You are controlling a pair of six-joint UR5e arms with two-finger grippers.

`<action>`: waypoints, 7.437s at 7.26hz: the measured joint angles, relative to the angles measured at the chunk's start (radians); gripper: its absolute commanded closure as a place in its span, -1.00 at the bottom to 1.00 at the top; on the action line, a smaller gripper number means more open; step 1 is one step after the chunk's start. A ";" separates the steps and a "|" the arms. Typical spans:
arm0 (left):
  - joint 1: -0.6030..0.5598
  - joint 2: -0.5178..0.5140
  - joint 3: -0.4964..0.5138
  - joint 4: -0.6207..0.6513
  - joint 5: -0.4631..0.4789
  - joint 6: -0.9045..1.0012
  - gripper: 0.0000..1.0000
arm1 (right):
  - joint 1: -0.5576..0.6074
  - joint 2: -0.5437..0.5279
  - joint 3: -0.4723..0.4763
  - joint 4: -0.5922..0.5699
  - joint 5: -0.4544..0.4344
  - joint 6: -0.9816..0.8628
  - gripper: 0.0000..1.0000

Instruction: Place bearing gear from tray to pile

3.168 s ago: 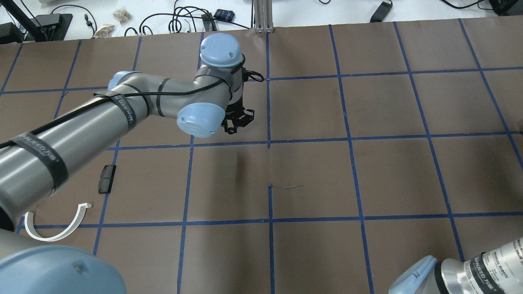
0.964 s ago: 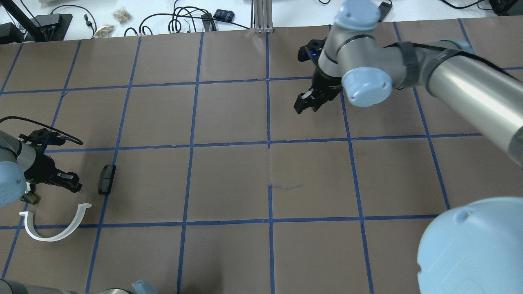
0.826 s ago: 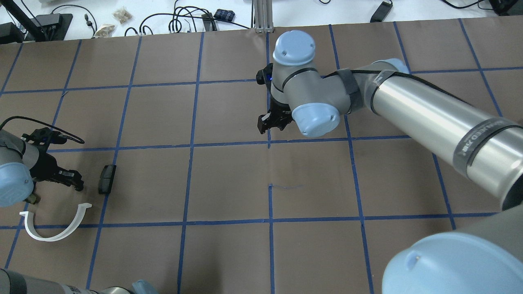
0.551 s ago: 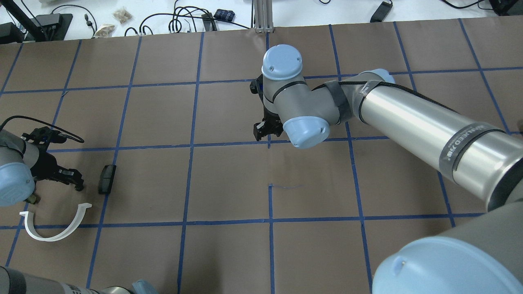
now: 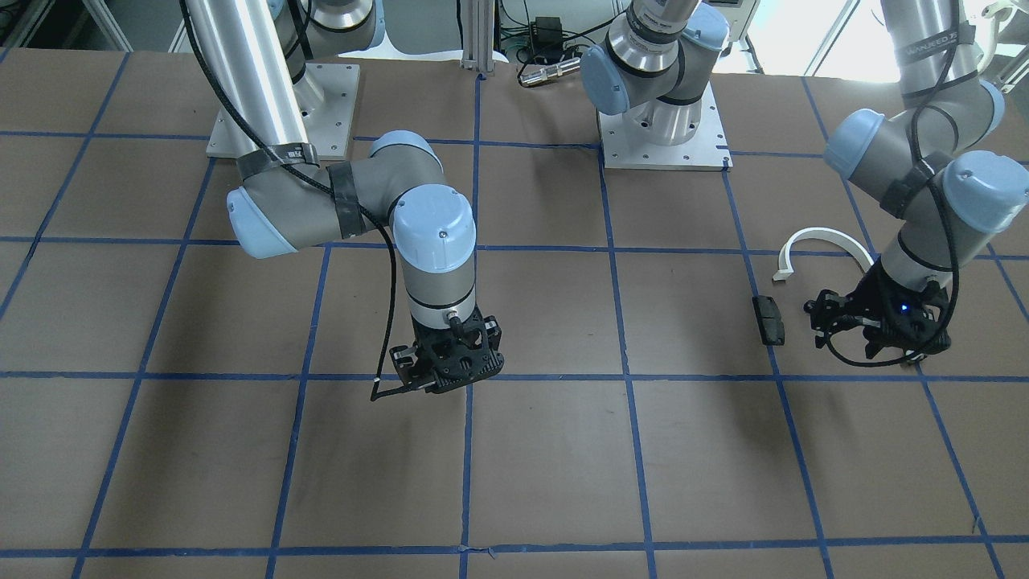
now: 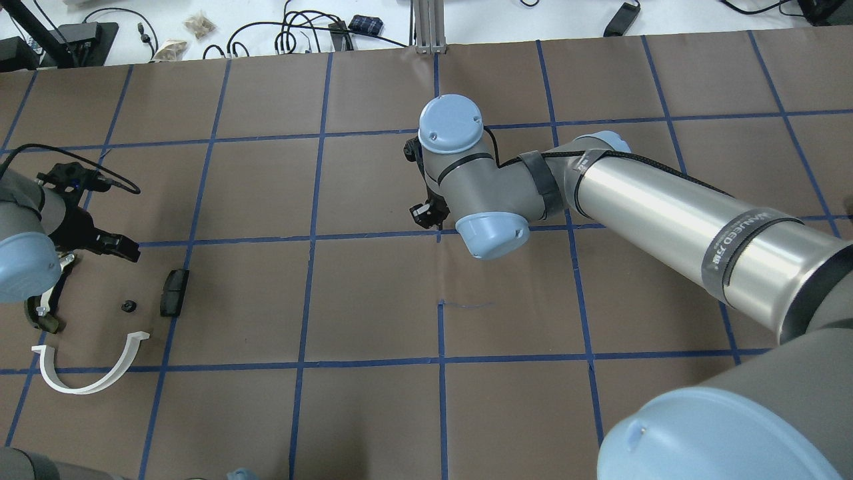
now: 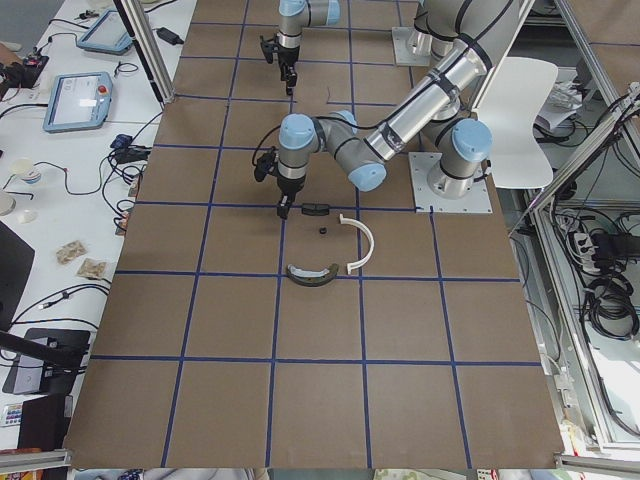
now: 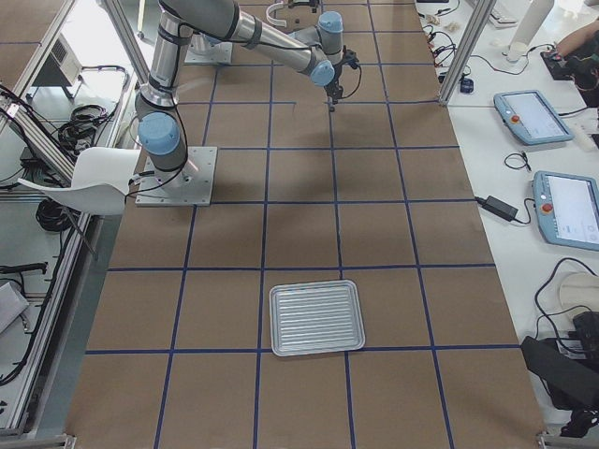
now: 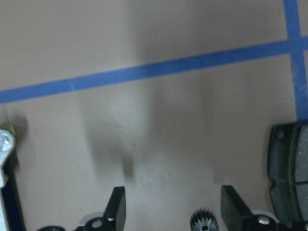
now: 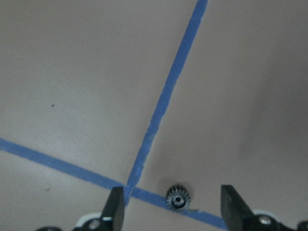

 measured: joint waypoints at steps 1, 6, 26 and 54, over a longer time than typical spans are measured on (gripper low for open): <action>-0.079 -0.008 0.046 -0.048 -0.006 -0.093 -0.48 | -0.036 -0.025 -0.065 0.090 -0.001 0.000 -1.00; -0.571 -0.084 0.155 -0.056 -0.051 -0.812 -0.42 | -0.319 -0.287 -0.203 0.509 -0.004 -0.076 -1.00; -0.449 -0.131 0.310 -0.371 0.119 -0.606 0.94 | -0.381 -0.383 -0.208 0.628 0.056 -0.167 -1.00; -0.397 0.245 0.443 -0.783 0.058 -0.642 -0.84 | -0.378 -0.383 -0.200 0.611 0.067 -0.123 -1.00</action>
